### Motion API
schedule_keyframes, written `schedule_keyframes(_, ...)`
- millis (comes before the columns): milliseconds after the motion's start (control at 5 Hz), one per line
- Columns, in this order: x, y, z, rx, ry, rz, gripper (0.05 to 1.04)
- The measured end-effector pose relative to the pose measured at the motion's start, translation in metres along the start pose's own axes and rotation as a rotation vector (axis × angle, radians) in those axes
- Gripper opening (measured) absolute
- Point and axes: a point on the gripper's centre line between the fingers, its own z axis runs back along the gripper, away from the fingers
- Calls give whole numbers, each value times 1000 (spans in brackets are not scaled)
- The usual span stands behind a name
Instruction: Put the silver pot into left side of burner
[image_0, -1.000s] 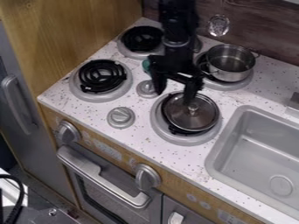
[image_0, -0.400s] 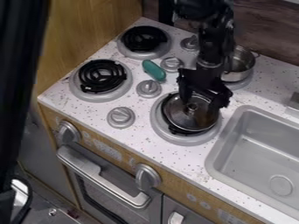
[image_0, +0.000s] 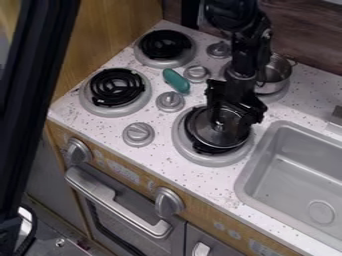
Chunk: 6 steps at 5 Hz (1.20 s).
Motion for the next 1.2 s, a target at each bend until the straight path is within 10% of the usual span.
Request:
schedule_keyframes(600,-9,15,1,-37,29,42,266)
schedule_keyframes(1200,-16,37,14,-107,26,66,258)
